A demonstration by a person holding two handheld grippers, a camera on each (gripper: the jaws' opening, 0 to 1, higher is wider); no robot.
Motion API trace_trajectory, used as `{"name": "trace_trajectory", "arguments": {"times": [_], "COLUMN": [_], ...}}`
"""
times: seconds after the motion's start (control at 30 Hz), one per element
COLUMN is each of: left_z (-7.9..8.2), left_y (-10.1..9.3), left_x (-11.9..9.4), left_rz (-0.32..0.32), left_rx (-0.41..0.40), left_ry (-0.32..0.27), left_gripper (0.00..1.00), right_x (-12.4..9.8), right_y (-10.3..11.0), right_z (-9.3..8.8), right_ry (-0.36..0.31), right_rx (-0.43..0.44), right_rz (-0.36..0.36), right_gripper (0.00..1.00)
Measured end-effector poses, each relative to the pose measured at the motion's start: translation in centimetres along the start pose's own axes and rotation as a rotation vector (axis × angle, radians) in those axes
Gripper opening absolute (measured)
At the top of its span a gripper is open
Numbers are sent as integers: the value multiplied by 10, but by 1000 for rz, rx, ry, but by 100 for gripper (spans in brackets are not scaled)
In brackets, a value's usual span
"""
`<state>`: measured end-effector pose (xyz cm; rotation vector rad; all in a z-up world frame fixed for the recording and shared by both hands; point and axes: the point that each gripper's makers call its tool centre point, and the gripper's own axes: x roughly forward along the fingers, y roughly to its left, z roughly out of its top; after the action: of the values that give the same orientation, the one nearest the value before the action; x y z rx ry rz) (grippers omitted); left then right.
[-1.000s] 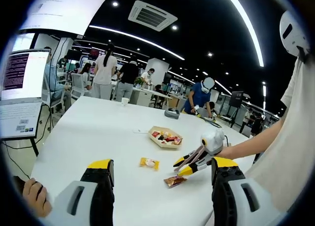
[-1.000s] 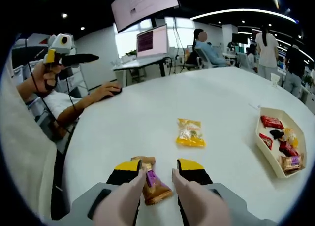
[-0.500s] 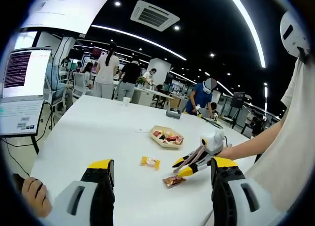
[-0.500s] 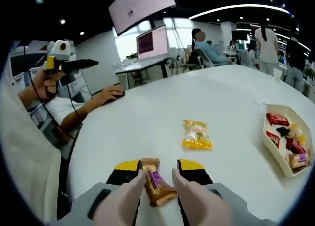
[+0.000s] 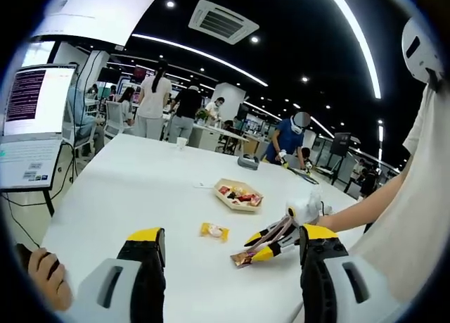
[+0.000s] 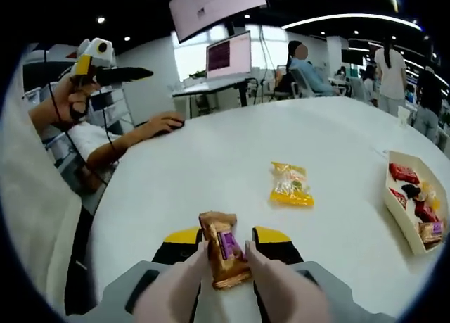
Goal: Place the target food into the container with the food tongs after gripping and lifting it, then release it inside without dropping or visibly crushing the food.
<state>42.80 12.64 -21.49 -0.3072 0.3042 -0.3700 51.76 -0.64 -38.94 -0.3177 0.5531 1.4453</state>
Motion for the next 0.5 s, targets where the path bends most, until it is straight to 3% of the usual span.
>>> {"name": "trace_trajectory", "arguments": {"times": [0.07,0.2,0.3,0.33,0.37,0.5], "left_z": [1,4,4,2,2,1], "left_y": [1,3,6,6,7,7], "left_x": [2,0,-1,-2,-2,-2], "left_rz": [8,10,14,13,13,10], "left_rx": [6,6,4,4,2,-3], "left_ry": [-1,-11,-10,-7,-5,-7], "left_gripper": [78,78,78,77,77,77], "right_x": [0,-3,-1,0,-2,-3], "right_y": [1,3,-2,-5,-6,-3], "right_z": [0,8,-1,3,-2,-2], "right_ry": [50,15,52,-11,11,-15], "right_rx": [0,13,3,8,46,29], "right_rz": [-6,8,-2,-2,-8,-13], "right_gripper": [28,28,28,28,28,27]}}
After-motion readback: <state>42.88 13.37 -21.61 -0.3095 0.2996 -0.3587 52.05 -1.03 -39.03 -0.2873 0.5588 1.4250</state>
